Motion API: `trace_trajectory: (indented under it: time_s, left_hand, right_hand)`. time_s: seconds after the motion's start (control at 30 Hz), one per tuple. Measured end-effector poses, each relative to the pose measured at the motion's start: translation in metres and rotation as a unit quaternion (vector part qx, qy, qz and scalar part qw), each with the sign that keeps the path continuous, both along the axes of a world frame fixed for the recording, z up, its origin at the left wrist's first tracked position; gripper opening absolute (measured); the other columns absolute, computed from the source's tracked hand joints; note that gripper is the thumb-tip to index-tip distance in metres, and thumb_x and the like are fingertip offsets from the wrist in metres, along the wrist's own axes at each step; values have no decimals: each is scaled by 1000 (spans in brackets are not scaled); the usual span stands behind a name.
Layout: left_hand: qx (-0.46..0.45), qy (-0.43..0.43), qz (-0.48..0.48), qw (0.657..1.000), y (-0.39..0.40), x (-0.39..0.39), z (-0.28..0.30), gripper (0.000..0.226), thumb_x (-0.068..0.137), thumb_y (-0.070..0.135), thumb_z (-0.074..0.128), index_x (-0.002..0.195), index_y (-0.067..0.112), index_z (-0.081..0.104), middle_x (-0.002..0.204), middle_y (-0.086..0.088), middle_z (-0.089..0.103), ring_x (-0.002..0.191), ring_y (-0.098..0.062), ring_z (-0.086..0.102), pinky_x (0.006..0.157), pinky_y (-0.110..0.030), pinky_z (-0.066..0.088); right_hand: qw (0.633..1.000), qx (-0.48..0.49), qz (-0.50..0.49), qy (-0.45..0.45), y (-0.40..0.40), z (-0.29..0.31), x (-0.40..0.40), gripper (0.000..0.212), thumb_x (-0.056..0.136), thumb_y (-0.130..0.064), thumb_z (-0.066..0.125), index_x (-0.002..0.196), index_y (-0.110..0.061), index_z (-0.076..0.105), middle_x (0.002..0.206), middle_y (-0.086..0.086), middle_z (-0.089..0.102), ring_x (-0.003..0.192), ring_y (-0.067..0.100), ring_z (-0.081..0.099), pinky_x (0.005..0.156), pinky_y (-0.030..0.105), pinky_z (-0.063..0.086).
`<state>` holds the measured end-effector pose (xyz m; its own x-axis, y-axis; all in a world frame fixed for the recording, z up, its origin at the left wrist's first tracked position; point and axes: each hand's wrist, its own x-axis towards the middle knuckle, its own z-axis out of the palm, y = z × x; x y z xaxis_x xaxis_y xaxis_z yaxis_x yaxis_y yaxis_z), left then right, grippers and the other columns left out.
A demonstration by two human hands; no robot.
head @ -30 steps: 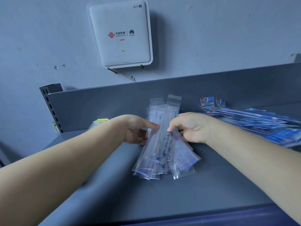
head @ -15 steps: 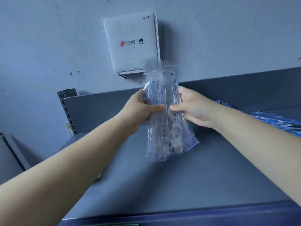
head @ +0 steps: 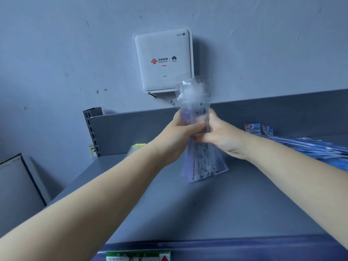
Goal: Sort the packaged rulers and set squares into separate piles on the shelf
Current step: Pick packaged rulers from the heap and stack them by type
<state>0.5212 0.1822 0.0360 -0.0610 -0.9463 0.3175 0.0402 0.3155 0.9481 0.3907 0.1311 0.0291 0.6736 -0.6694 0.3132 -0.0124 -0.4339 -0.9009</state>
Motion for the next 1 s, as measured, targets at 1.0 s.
trace_trajectory:
  time_s: [1.0]
  left_hand:
    - [-82, -126, 296, 943, 45, 56, -5, 88, 69, 17, 82, 140, 26, 32, 129, 6, 45, 115, -10, 49, 91, -19, 42]
  right_hand:
    - [840, -305, -91, 440, 12, 31, -13, 57, 67, -35, 79, 100, -25, 35, 81, -8, 48, 67, 6, 45, 54, 24, 32]
